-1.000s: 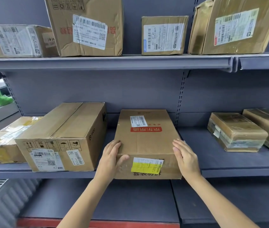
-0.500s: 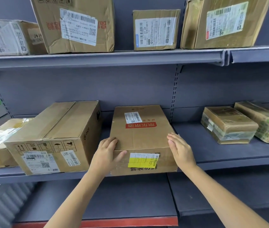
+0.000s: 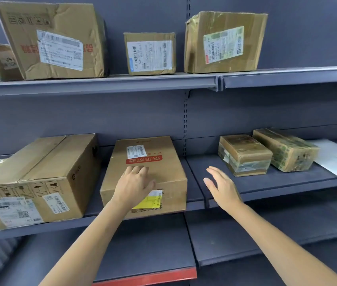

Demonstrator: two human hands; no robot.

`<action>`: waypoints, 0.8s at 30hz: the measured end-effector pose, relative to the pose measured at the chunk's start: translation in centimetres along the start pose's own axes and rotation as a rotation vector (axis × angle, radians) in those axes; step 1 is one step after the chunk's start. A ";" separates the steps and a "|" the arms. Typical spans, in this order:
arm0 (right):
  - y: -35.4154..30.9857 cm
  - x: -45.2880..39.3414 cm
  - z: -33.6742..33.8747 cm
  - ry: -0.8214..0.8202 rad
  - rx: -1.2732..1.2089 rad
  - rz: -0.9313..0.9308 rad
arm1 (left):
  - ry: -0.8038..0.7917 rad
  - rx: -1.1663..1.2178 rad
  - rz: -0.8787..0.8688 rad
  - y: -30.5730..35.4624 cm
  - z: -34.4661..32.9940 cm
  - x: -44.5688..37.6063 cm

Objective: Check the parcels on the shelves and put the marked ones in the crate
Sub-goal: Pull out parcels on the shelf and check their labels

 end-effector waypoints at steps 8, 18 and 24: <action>9.9 2.4 8.4 -0.048 0.044 -0.051 | 0.086 0.165 -0.069 14.1 -1.2 -2.4; 18.9 3.1 14.9 -0.087 0.052 -0.163 | -0.070 0.355 0.086 23.8 -5.0 -3.7; 19.9 1.1 14.6 -0.089 0.010 -0.218 | -0.057 0.369 0.100 23.2 -6.2 -5.9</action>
Point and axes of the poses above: each hand's wrist, its own x-axis away from the middle knuckle, its own z-axis out of the back of the hand, y = z × x, the point moved 2 cm from there along -x, towards the middle knuckle, and after that the axes turned 13 degrees about -z, right-handed, at the moved point
